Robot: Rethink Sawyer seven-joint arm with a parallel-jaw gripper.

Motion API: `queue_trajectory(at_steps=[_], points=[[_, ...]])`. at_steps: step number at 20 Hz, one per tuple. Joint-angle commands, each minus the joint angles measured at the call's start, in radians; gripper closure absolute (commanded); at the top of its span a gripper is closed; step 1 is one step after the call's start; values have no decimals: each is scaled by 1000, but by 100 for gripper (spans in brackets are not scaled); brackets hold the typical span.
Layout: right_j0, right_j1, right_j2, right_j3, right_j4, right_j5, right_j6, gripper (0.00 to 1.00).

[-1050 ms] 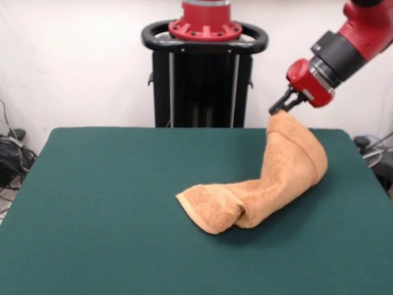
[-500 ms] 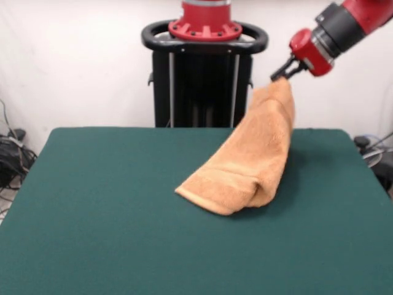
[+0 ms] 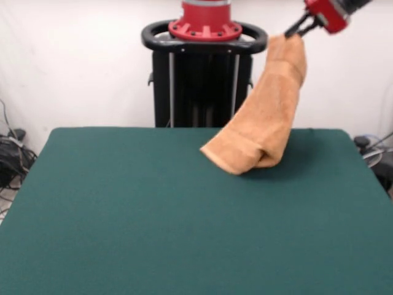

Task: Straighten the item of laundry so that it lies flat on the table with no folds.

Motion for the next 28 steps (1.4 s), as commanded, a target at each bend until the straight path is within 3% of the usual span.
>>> queue_trajectory(at_steps=[1,5,10,16,28], points=[[-13,-182,59,3,40,205,24,100],[-6,-275,41,-102,24,356,8,100],[8,-327,49,-221,9,454,58,100],[0,-344,88,-342,-53,459,25,100],[-38,-403,124,-313,52,466,62,100]])
